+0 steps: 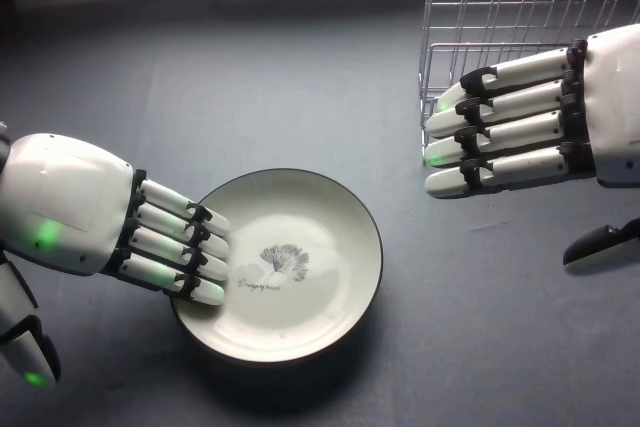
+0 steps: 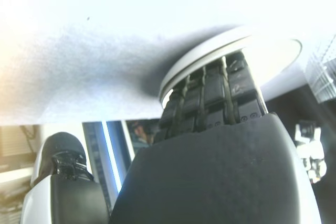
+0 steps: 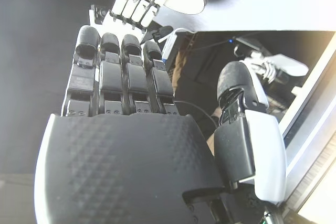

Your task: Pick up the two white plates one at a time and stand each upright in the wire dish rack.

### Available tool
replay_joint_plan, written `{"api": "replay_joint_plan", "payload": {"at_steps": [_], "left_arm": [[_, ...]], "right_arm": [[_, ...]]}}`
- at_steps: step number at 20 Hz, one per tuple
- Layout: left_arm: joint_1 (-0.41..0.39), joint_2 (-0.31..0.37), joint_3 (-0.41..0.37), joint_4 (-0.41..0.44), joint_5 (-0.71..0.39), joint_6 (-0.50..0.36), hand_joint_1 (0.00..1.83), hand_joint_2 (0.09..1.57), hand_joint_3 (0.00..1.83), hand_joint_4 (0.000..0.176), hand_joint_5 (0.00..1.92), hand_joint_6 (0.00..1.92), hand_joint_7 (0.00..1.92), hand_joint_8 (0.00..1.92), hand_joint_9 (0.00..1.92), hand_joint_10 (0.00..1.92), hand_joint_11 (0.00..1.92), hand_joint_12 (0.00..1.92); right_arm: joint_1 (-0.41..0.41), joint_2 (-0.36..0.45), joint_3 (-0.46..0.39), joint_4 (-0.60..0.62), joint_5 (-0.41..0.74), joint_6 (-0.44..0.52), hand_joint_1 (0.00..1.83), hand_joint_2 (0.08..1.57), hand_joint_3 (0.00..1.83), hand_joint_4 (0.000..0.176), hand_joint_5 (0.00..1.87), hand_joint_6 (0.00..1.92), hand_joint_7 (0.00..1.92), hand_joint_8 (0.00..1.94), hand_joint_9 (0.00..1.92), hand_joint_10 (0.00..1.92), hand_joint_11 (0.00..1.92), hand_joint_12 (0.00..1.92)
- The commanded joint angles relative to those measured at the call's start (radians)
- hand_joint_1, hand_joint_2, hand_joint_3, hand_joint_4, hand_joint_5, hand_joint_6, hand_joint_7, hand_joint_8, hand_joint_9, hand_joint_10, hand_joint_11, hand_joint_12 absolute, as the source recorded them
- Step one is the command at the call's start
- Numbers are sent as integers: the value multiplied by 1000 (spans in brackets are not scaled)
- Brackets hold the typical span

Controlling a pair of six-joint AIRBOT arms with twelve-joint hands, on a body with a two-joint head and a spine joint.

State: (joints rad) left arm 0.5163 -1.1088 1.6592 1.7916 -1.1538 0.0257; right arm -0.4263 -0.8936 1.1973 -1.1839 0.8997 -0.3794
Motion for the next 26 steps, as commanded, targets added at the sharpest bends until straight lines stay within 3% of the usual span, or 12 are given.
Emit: {"api": "replay_joint_plan", "payload": {"at_steps": [1,4,8,11,12,13,14,15,17,18,19,26], "left_arm": [[8,-4,7,-17,-14,5,0,980,0,0,0,0,0,0,0,0,0,0],[21,-10,12,-5,-13,7,0,980,0,0,0,0,0,0,0,0,0,0],[37,-24,9,-6,15,7,0,986,1,0,0,0,0,0,0,0,0,0],[51,-39,6,-39,30,7,0,987,2,0,0,0,0,0,0,0,0,0],[56,-49,6,-60,38,7,0,979,0,0,0,0,0,0,0,0,0,0],[58,-56,5,-69,44,7,0,980,0,0,0,0,0,0,0,0,0,0],[60,-63,2,-78,49,5,0,978,0,0,0,0,0,0,0,0,0,0],[60,-70,-2,-83,54,2,0,985,1,0,0,0,0,0,0,0,0,0],[59,-88,-10,-92,68,1,0,979,0,0,0,0,0,0,0,0,0,0],[59,-93,-10,-96,70,1,0,979,0,0,0,0,0,0,0,0,0,0],[56,-104,-7,-105,77,1,0,984,1,0,0,0,0,0,0,0,0,0],[25,-143,-6,-106,97,-17,0,992,4,0,0,0,0,0,0,0,0,0]], "right_arm": [[16,3,2,72,70,1,137,1269,1,0,149,1,147,0,136,0,0,476],[41,3,2,45,76,2,114,1286,4,0,117,1,96,2,87,2,0,358],[62,3,5,12,85,4,80,1298,1,0,105,5,100,3,89,5,0,386],[59,3,6,10,79,7,212,1266,0,0,106,1,94,0,75,0,0,341],[51,3,6,10,76,9,352,1239,0,0,120,4,114,5,95,7,0,399],[45,4,6,10,70,14,454,1249,0,0,28,3,22,0,18,1,0,182],[43,4,6,10,62,17,575,1231,0,0,30,3,18,1,25,4,0,224],[40,4,7,10,55,17,827,1197,0,0,25,3,3,0,9,3,0,215],[40,3,6,10,51,19,1109,1088,0,0,67,8,37,5,44,11,0,395],[40,3,6,11,49,19,1109,1088,0,0,67,8,37,5,44,11,0,395],[40,3,6,11,45,21,1230,1046,0,0,82,5,57,5,83,15,0,568],[34,1,2,11,16,57,1286,956,0,0,160,15,155,10,179,24,0,905]]}}
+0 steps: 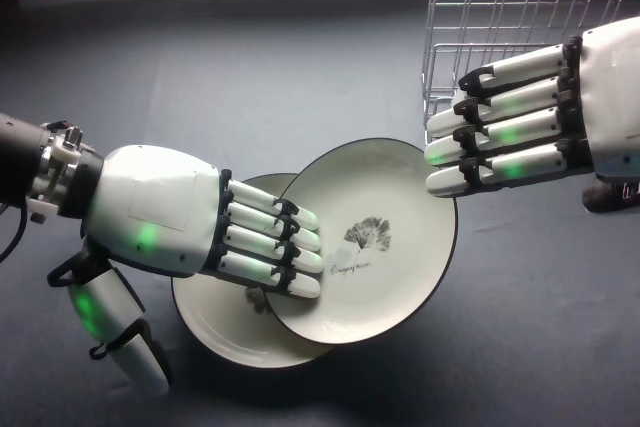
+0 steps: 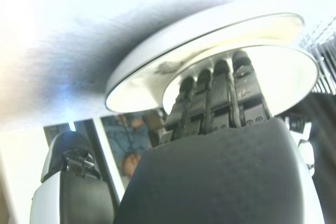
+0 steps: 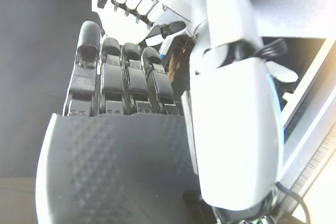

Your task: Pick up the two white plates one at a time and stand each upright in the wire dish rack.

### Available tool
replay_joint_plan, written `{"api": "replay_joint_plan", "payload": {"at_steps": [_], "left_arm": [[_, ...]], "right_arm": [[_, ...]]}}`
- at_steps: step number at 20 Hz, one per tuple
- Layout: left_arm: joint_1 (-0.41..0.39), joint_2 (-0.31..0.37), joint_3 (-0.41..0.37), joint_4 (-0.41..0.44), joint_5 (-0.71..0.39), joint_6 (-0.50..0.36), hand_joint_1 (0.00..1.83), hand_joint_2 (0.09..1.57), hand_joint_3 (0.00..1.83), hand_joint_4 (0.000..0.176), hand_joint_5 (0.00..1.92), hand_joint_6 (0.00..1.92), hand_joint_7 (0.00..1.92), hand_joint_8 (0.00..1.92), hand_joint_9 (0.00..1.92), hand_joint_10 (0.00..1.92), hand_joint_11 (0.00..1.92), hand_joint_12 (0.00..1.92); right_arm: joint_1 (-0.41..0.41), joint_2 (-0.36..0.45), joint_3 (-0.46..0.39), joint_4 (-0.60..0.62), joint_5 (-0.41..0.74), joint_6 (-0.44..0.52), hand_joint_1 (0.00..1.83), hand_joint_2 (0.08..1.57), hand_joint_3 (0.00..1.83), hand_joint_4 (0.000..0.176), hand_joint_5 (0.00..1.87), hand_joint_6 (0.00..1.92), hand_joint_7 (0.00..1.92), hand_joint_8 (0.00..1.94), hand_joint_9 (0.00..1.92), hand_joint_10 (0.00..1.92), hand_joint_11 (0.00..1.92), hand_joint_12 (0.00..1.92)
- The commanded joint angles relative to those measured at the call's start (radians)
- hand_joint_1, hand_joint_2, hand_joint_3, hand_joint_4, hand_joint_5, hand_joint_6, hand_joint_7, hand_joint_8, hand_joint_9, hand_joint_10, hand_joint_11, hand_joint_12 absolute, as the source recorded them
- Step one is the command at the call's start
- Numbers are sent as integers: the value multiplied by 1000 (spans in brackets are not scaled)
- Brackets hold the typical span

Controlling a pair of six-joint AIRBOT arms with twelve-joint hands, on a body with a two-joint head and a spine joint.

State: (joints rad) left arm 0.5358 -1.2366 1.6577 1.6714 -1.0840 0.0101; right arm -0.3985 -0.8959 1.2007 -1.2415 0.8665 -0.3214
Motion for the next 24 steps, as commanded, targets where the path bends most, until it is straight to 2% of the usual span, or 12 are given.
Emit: {"api": "replay_joint_plan", "payload": {"at_steps": [1,3,5,7,8,9,12,14,18,21,24], "left_arm": [[7,-14,-5,14,27,-1,0,986,1,0,0,0,0,0,0,0,0,0],[9,-10,-6,14,27,-1,0,982,0,0,0,0,0,0,0,0,0,0],[8,-10,-6,14,27,-1,0,975,0,0,0,0,0,0,0,0,0,0],[6,-11,-3,14,29,-6,0,979,0,0,0,0,0,0,0,0,0,0],[4,-12,-1,14,29,-8,0,981,0,0,0,0,0,0,0,0,0,0],[1,-12,-1,14,29,-8,0,978,0,0,0,0,0,0,0,0,0,0],[-4,-12,1,14,29,-9,0,977,0,0,0,0,0,0,0,0,0,0],[-4,-13,4,14,29,-9,0,989,3,0,0,0,0,0,0,0,0,0],[-5,-14,4,14,29,-9,0,995,5,0,0,0,0,0,0,0,0,0],[-6,-14,5,14,29,-9,0,1001,7,0,0,0,0,0,0,0,0,0],[-7,-14,8,14,29,-9,0,1005,8,0,0,0,0,0,0,0,0,0]], "right_arm": [[5,4,-4,68,39,6,1281,968,0,0,138,4,132,2,166,14,0,878],[-3,3,-13,68,26,19,1297,938,0,0,157,7,168,9,197,17,0,953],[-10,-3,-24,71,11,19,1302,926,0,0,129,0,143,0,184,8,0,937],[-16,-19,-24,87,-15,19,1368,912,0,0,186,15,182,8,218,14,0,1024],[-18,-28,-24,101,-27,19,1341,939,5,0,168,5,173,2,212,10,0,1033],[-19,-37,-24,111,-41,19,1450,980,22,0,170,5,177,3,207,7,0,1036],[-20,-69,-24,113,-64,18,1556,1045,26,0,164,0,173,0,222,7,0,1018],[-20,-92,-24,113,-84,18,1592,1044,14,0,202,11,230,13,280,22,0,1095],[-32,-128,-24,113,-125,18,1595,1049,6,0,246,16,235,2,298,17,0,1086],[-45,-148,-24,113,-152,18,1565,1074,11,0,190,0,190,1,243,0,0,1037],[-51,-164,-24,113,-165,18,1588,1077,8,0,215,6,199,1,257,5,0,1033]]}}
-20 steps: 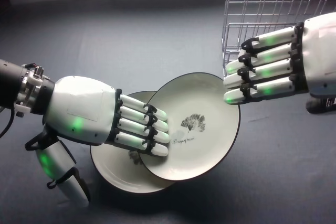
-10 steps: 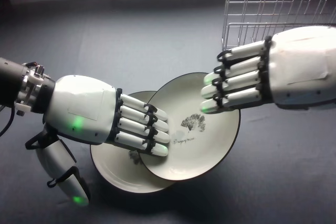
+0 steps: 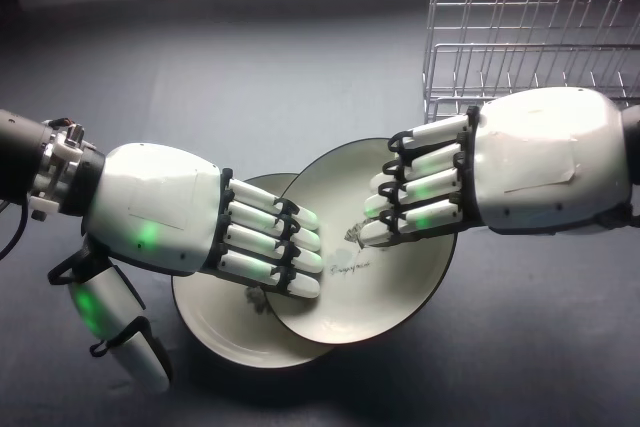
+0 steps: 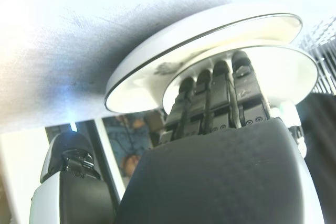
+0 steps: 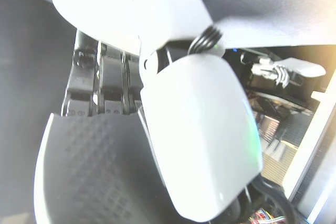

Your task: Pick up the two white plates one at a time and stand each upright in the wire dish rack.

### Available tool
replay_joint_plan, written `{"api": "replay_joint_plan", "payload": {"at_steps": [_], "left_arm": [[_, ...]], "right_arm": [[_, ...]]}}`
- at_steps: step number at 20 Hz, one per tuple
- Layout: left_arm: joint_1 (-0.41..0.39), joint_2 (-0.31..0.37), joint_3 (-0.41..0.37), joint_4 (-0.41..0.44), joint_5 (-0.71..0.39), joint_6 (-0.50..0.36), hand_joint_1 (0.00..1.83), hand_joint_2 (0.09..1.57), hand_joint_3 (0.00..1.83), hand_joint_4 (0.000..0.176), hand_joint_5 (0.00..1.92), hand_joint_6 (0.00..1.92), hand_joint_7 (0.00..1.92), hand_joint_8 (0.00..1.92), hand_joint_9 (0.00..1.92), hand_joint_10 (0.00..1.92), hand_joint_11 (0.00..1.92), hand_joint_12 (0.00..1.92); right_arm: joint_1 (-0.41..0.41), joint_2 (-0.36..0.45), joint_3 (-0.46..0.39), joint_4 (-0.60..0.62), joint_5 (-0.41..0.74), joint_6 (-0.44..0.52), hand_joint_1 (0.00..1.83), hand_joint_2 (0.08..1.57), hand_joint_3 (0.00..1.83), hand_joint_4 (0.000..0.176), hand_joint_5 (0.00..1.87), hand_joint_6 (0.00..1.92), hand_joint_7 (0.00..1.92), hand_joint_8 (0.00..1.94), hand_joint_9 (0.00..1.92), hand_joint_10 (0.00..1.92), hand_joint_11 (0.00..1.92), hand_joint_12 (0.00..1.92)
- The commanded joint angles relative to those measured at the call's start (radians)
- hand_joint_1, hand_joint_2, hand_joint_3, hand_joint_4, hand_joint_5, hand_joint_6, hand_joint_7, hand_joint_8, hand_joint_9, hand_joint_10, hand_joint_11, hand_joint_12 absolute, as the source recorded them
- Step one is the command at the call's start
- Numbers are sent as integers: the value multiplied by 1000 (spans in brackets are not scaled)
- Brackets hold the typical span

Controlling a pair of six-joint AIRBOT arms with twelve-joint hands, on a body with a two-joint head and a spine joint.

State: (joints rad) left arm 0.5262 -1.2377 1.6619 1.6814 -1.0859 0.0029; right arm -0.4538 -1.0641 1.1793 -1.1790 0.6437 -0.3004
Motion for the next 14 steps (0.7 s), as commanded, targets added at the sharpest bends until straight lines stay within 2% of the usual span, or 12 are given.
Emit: {"api": "replay_joint_plan", "payload": {"at_steps": [1,7,14], "left_arm": [[3,-14,5,4,31,-1,0,1007,8,0,0,0,0,0,0,0,0,0],[2,-14,6,4,31,-1,0,1023,12,0,0,0,0,0,0,0,0,0],[3,-13,13,4,30,-1,0,1023,9,0,0,0,0,0,0,0,0,0]], "right_arm": [[3,-1,-3,51,53,-3,1603,1083,9,0,223,8,215,7,267,8,0,1030],[4,-43,-3,81,-7,-5,1644,1132,18,0,193,0,199,0,245,0,0,993],[1,-84,-2,89,-49,-6,1577,1106,0,0,282,12,305,11,348,20,0,1185]]}}
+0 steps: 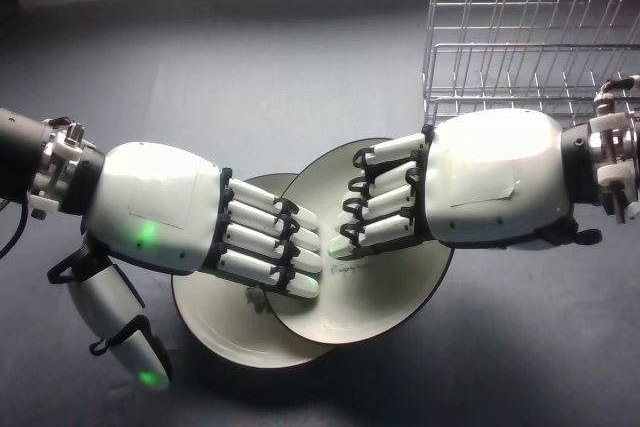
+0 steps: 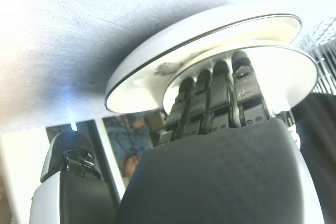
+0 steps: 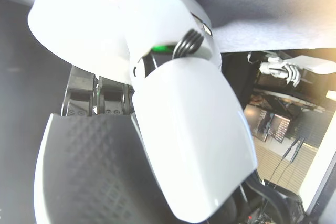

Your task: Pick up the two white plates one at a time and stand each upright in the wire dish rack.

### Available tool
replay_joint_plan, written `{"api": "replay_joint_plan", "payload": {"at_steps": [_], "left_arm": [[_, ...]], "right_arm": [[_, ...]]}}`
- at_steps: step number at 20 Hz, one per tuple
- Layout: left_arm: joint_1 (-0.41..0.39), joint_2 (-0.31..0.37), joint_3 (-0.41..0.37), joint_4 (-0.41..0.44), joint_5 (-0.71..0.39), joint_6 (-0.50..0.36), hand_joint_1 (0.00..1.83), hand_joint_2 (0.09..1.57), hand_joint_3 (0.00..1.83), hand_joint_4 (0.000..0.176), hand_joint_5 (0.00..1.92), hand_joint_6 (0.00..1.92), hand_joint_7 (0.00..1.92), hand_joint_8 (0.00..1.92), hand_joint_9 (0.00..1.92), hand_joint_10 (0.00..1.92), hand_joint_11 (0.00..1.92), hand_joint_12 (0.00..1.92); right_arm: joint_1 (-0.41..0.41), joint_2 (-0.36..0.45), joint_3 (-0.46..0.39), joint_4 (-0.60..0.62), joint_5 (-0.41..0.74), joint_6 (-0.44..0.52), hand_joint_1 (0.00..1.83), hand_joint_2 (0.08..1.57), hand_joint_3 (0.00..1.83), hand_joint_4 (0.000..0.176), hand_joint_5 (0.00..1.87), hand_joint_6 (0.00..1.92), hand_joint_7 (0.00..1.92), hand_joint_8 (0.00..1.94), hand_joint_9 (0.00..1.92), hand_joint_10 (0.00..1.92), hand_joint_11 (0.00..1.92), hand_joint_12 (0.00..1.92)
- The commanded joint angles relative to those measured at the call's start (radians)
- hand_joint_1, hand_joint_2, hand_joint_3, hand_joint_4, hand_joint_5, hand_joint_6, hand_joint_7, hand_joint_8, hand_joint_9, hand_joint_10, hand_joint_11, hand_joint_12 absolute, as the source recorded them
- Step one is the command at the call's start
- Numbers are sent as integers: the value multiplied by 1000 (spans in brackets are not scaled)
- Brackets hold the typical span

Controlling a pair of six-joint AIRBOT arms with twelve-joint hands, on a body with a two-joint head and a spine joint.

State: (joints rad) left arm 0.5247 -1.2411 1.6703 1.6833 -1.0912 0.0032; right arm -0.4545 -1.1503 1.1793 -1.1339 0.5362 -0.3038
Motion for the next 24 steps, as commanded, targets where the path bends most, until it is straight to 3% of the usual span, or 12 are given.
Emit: {"api": "replay_joint_plan", "payload": {"at_steps": [1,8,9,10,11,12,14,15,18,19,20,24], "left_arm": [[5,-9,6,2,35,-2,0,1025,9,0,0,0,0,0,0,0,0,0],[7,-14,18,2,31,-2,0,1024,6,0,0,0,0,0,0,0,0,0],[7,-14,18,2,31,-2,0,1022,5,0,0,0,0,0,0,0,0,0],[7,-14,19,2,31,-2,0,1024,6,0,0,0,0,0,0,0,0,0],[7,-14,19,2,31,-1,0,1026,7,0,0,0,0,0,0,0,0,0],[7,-14,20,2,31,-1,0,1035,10,0,0,0,0,0,0,0,0,0],[7,-13,21,2,31,-1,0,1029,6,0,0,0,0,0,0,0,0,0],[7,-13,21,2,31,-2,0,1026,5,0,0,0,0,0,0,0,0,0],[-2,-1,14,-19,31,-10,0,1035,8,0,0,0,0,0,0,0,0,0],[-9,7,10,-29,31,-19,0,1043,11,0,0,0,0,0,0,0,0,0],[-20,21,1,-38,29,-28,0,1035,6,0,0,0,0,0,0,0,0,0],[-55,73,-33,-59,29,-64,0,1030,3,0,0,0,0,0,0,0,0,0]], "right_arm": [[-1,-3,-2,44,55,-3,1567,1111,2,0,275,7,301,6,346,17,0,1197],[-4,-31,-1,46,14,-13,1441,1040,0,0,782,50,830,33,808,74,434,1130],[-4,-35,-1,46,12,-14,1753,1037,5,0,869,63,913,45,883,88,679,1373],[-4,-37,0,46,11,-16,1642,1093,0,0,960,46,938,708,831,945,810,1517],[-4,-39,0,46,11,-17,1516,1126,0,0,862,911,952,869,801,1127,815,1557],[-4,-40,0,46,8,-19,1496,1071,0,0,962,818,1114,638,970,1020,929,1481],[-5,-42,0,46,7,-20,1415,1070,1,0,961,807,1125,673,1033,1112,1016,1346],[-5,-42,1,46,7,-20,1409,1047,0,0,1055,560,1180,642,1109,1144,1152,1481],[-4,-41,3,47,7,-22,1393,1066,3,0,1015,657,1127,721,1047,1201,1022,1443],[-3,-40,5,48,8,-22,1404,1043,0,0,1108,462,1210,595,1081,1206,1071,1581],[-1,-39,7,51,9,-23,1313,1062,2,0,1071,601,1146,905,1106,1237,1074,1626],[12,-32,8,55,27,-24,1302,1083,0,0,1006,698,1104,990,1106,1215,1068,1596]]}}
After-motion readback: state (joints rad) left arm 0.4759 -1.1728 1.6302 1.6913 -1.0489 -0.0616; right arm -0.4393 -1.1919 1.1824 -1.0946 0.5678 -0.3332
